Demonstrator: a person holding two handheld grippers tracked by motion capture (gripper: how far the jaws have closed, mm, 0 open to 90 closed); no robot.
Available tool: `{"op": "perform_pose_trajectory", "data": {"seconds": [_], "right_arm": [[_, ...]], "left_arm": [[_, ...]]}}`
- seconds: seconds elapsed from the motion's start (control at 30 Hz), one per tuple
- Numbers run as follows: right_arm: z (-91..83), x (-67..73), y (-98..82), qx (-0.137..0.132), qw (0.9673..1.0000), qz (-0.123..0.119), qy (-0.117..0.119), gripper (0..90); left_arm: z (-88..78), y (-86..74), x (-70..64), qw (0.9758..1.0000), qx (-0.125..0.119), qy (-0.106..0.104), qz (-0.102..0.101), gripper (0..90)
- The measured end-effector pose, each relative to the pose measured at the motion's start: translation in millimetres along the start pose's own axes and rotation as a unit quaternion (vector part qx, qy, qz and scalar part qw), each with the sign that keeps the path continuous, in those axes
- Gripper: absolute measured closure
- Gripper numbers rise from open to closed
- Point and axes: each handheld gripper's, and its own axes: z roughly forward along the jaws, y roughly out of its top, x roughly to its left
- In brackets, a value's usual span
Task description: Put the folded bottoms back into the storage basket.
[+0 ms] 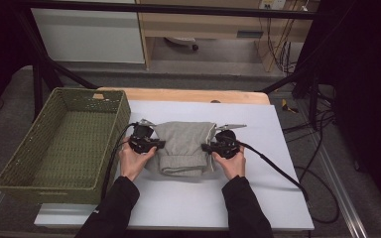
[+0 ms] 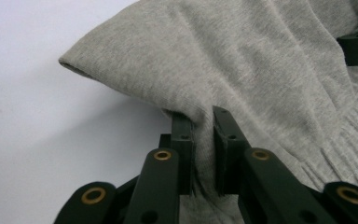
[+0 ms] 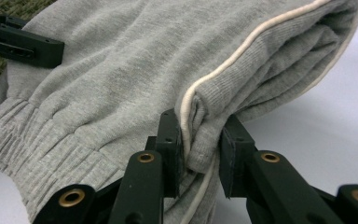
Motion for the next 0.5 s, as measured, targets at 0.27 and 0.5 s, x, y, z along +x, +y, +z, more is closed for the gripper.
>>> {"op": "perform_pose_trajectory", "data": {"seconds": [0.27, 0.5], "right_arm": [[-7.4, 3.1, -1.4, -0.006, 1.0000, -0.006, -0.001, 73.3], [-13.6, 6.5, -2.5, -0.012, 0.9999, -0.008, 0.004, 73.2]], "left_arm": [[-4.0, 1.1, -4.0, 1.0000, -0.001, -0.004, 0.005, 80.6], [-9.8, 1.3, -5.9, 0.9999, -0.004, -0.008, 0.009, 80.6]]}}
